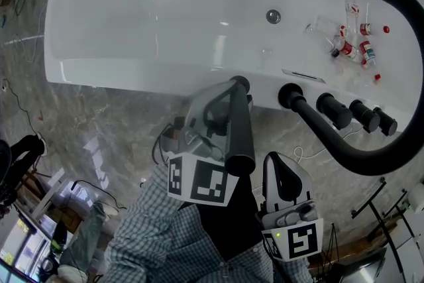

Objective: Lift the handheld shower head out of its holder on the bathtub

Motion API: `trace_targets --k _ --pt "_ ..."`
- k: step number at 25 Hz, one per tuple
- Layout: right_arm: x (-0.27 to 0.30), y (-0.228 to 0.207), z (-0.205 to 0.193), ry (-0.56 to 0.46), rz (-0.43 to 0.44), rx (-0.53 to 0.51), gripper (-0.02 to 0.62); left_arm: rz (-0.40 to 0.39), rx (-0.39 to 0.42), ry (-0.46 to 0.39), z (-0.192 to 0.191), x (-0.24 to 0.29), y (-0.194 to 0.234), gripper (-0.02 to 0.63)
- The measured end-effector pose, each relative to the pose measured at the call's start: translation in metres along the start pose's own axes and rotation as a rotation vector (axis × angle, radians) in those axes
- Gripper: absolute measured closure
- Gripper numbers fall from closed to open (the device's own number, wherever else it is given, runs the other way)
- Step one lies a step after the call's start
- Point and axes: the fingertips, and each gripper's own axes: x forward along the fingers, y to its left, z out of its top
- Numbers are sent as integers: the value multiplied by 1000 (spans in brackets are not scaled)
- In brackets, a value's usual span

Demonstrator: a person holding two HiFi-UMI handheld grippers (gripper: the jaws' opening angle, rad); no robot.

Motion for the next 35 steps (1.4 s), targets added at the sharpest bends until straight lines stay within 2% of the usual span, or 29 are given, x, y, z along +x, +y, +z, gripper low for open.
trace_targets --k 29,32,35 --pt "-55 33 64 -127 -23 -53 580 55 8 -32 61 -83 1 482" --pt "-63 37 72 -142 -23 -60 580 62 1 -35 72 -95 1 482" --pt "-68 41 77 -158 -15 -62 580 63 -43 -51 84 -107 1 482"
